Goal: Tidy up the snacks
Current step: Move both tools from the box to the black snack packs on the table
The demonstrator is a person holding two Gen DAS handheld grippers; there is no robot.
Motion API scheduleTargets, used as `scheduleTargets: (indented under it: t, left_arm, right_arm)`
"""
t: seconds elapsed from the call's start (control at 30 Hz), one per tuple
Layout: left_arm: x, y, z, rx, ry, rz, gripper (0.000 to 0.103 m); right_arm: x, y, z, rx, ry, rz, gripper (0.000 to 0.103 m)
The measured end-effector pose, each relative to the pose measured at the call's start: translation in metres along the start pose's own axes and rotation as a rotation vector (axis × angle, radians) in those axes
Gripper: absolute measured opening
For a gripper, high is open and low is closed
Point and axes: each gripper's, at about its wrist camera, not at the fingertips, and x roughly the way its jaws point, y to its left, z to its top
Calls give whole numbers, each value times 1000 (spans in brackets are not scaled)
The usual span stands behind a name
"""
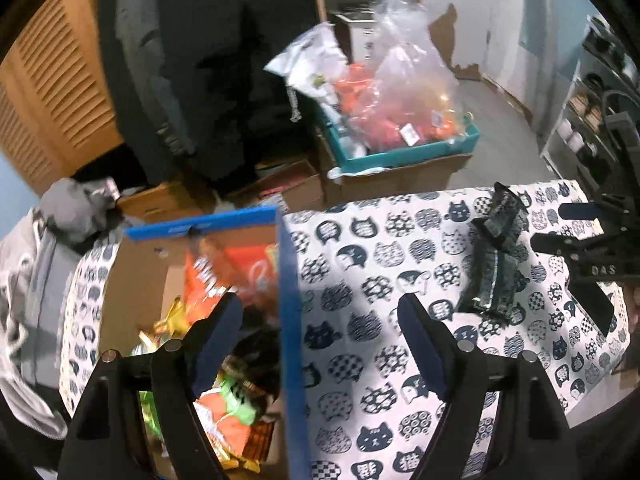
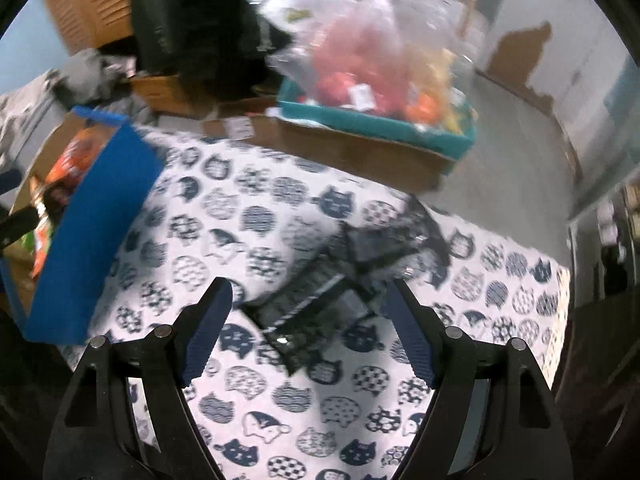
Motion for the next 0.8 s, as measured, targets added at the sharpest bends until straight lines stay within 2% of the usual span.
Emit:
scheduleTargets:
  t: [0.2,0.43,0.63,0.8]
  left_arm:
    - [21,-27,33,78,34,-12,83]
    - [58,-54,64,104,45,-58,83]
    - [91,-74,71,163,53,-77,83]
    - [120,-76,72,148,85,-90,83]
  right_arm:
    - [14,-36,8,127,28,1,79]
    - [43,-69,17,276,71,-1,79]
    - [70,-83,25,361,94,-6,79]
    - [96,-92,26,462,113,4,79]
